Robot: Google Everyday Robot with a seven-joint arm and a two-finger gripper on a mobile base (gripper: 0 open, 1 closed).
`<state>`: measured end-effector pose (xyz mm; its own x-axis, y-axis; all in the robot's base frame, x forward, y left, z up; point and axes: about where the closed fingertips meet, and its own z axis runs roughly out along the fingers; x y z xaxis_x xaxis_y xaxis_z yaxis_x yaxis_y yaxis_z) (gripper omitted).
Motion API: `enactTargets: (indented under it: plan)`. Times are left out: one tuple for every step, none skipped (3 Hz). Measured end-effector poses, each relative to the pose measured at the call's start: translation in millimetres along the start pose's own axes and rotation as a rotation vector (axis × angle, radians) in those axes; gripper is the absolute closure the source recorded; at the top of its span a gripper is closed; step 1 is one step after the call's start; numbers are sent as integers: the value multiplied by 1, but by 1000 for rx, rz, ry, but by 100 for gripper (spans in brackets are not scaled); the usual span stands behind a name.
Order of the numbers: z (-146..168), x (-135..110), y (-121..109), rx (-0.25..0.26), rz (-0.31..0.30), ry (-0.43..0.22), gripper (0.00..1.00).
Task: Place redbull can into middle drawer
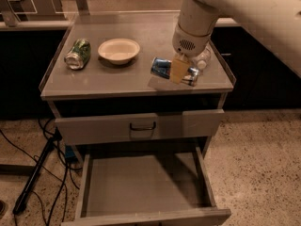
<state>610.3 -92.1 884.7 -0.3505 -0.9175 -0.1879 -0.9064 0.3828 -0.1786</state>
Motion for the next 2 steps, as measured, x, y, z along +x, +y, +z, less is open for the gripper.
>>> enactTargets:
  plan:
    - [12,9,19,-39,5,4,100]
    - [18,30,51,-97,34,10,100]
